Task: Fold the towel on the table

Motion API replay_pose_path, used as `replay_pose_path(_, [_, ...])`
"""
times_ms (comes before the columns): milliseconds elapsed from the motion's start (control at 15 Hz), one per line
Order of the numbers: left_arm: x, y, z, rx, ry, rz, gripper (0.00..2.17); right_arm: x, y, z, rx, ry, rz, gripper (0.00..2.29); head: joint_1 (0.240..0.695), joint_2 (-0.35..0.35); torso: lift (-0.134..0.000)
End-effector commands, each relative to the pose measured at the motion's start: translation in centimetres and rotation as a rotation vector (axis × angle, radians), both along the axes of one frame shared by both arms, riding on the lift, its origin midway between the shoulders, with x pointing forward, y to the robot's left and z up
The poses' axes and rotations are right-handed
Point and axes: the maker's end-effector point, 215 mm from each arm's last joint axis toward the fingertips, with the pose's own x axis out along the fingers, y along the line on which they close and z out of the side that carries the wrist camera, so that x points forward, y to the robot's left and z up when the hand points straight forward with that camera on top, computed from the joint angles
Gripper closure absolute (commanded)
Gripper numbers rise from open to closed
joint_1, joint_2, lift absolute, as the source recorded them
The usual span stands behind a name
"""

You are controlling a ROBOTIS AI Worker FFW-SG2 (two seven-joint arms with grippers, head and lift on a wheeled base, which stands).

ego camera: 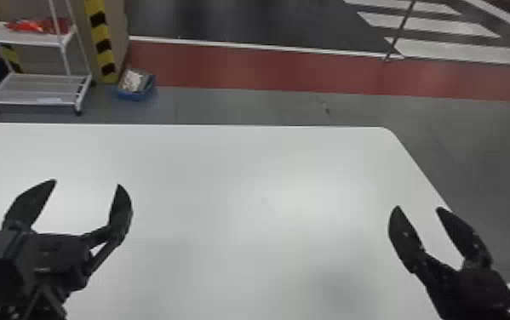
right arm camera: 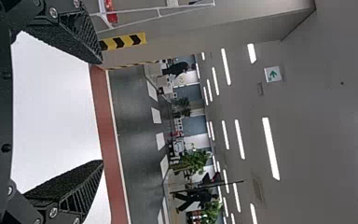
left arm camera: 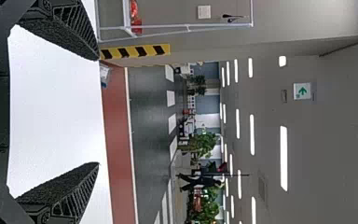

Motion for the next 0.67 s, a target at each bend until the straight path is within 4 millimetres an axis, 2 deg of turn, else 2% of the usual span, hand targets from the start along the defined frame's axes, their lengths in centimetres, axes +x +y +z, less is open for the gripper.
replay_pose_path(0, [0.0, 0.3, 0.0, 0.004, 0.001, 0.007, 0.08, 0.1, 0.1, 0.1, -0.006, -0.003, 0.002, 0.14, 0.695, -0.175, -0.128])
replay_pose_path(200, [0.0, 0.5, 0.0, 0.006, 0.0, 0.011, 0.08, 0.1, -0.6, 0.0, 0.003, -0.001, -0.029, 0.14, 0.695, -0.17, -0.128])
replay_pose_path(333, [0.1, 0.9, 0.2, 0.008, -0.004, 0.018, 0.08, 0.0, -1.9, -0.3, 0.011, 0.009, -0.087, 0.14, 0.695, -0.176, -0.128])
replay_pose_path(467, [0.3, 2.0, 0.3, 0.012, -0.006, 0.041, 0.08, 0.0, -2.7, -1.0, 0.016, 0.026, -0.121, 0.14, 0.695, -0.188, -0.128])
replay_pose_path(600, [0.5, 3.1, 0.5, 0.015, -0.009, 0.057, 0.08, 0.0, -2.6, -1.1, 0.016, 0.029, -0.117, 0.14, 0.695, -0.187, -0.128])
